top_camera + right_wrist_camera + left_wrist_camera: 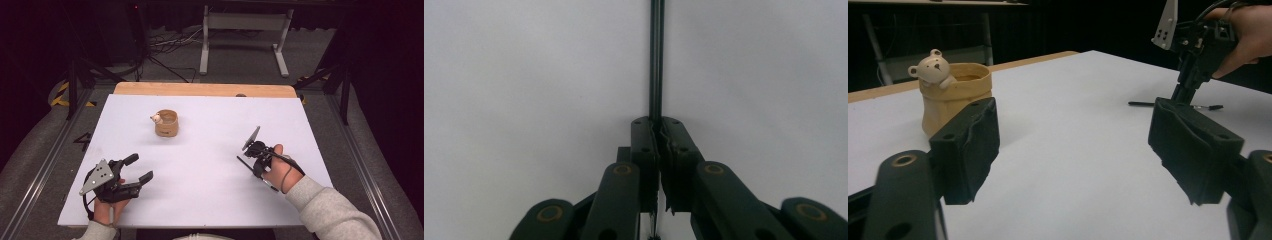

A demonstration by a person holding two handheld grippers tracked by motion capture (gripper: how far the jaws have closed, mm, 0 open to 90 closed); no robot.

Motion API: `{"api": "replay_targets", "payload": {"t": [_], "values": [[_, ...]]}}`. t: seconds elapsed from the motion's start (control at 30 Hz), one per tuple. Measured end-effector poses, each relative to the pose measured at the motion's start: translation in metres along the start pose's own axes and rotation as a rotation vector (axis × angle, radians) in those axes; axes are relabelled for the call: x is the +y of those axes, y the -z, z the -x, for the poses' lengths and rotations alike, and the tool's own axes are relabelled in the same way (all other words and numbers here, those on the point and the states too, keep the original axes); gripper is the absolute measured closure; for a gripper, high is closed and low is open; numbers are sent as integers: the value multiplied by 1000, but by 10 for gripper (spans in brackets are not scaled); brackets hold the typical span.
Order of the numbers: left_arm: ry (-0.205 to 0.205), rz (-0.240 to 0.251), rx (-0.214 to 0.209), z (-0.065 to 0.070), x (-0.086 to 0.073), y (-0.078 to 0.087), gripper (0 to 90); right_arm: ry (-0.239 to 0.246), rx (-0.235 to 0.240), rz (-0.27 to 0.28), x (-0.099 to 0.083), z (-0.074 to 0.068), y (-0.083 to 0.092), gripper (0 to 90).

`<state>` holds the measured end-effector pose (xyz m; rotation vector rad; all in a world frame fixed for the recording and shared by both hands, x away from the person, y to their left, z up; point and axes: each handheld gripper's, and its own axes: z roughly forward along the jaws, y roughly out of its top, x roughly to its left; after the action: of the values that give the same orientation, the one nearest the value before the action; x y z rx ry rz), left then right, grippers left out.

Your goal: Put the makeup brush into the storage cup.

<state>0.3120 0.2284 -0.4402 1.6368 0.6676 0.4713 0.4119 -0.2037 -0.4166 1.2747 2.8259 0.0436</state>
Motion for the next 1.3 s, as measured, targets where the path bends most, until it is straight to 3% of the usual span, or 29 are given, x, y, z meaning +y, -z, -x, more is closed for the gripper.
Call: {"api": "replay_targets", "payload": {"t": [0.17,0.33,0.7,1.07,1.3], "values": [[8,-16,14,-2,2,-4,163,-3,4,22,-1,3,8,853],[4,-32,-6,-2,7,-10,156,15,-1,48,-1,3,23,854],[-19,-44,-67,0,18,-20,149,136,-7,89,8,-8,55,854],[-9,-55,-131,1,29,-38,116,235,4,114,20,-27,74,854],[-26,-54,-159,3,35,-44,107,316,12,119,28,-40,86,856]]}}
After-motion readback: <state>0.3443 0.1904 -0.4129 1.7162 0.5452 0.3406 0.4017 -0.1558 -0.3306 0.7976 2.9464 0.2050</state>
